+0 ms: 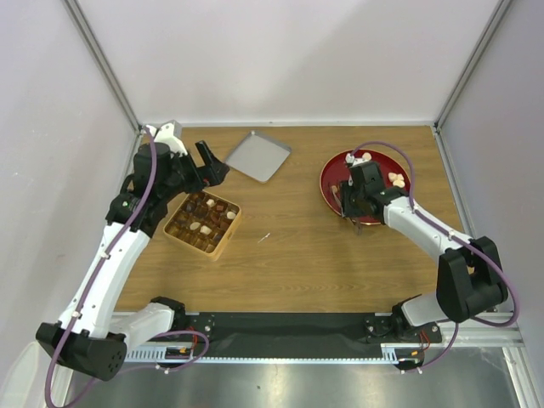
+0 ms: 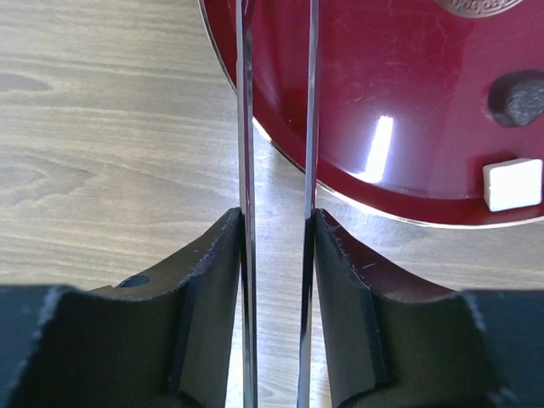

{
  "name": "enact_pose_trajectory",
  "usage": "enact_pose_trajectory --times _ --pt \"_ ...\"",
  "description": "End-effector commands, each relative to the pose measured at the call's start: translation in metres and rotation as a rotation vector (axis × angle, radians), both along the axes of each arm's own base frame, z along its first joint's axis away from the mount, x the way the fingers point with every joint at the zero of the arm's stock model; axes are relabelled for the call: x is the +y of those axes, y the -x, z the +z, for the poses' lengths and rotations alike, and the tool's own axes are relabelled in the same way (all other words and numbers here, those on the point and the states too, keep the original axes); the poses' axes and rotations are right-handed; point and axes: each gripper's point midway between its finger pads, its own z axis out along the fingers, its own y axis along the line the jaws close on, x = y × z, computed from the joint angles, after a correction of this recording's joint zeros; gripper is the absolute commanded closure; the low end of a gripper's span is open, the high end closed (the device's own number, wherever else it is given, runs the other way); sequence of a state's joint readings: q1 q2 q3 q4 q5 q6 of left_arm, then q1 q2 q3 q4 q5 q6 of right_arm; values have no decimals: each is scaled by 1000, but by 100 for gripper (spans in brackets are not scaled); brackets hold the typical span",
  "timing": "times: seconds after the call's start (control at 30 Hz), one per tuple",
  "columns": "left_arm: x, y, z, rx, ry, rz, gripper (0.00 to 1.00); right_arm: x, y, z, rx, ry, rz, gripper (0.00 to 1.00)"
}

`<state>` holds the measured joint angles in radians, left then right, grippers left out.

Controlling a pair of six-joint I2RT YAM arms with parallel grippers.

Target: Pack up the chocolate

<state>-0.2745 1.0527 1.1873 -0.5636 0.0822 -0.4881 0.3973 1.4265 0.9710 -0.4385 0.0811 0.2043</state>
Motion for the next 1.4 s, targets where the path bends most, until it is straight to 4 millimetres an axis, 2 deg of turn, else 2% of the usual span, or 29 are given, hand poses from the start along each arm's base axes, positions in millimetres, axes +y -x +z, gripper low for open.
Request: enact_pose_trajectory --times 0.0,0.2,0.33,0.37,0.53,0.67,0.77,0.8,0.9,0.93,1.0,1.07,1.13,1.17,1.2,1.3,1.37 --pt "4 2 18 -64 9 8 0 5 -8 9 -18 -6 19 58" --pt "7 2 15 -55 6 21 0 -1 -8 16 -36 6 -3 64" --pt "11 2 22 -40 -11 39 0 1 -12 37 -83 -9 -9 65" --pt "13 1 32 -57 -16 50 0 2 -13 42 -97 -13 -9 66" --pt "21 5 54 -87 -27 79 0 9 -14 71 -155 -44 8 66" --pt "28 5 60 -85 -39 105 0 18 -9 84 -166 -63 33 66" --pt "40 6 64 -73 -44 151 0 45 1 99 -189 -125 88 66" --pt "43 7 66 -74 -42 161 0 66 11 104 -193 -154 140 66" --pt "55 9 70 -76 -42 198 0 109 32 113 -208 -221 213 66" --pt "61 10 70 -73 -41 213 0 136 52 114 -204 -239 287 66" --pt "66 10 71 -79 -41 229 0 166 69 111 -198 -269 338 66" --pt "72 10 72 -77 -41 242 0 202 97 113 -198 -298 429 65" --pt "76 10 73 -77 -42 252 0 226 113 105 -181 -298 479 65" --pt "77 11 74 -80 -41 254 0 246 132 112 -189 -325 540 65" --pt "77 11 75 -81 -40 255 0 256 138 105 -175 -314 564 65" --pt "79 13 75 -81 -39 261 0 285 162 108 -179 -336 641 65" --pt "79 13 73 -77 -43 261 0 296 167 93 -162 -304 662 65"
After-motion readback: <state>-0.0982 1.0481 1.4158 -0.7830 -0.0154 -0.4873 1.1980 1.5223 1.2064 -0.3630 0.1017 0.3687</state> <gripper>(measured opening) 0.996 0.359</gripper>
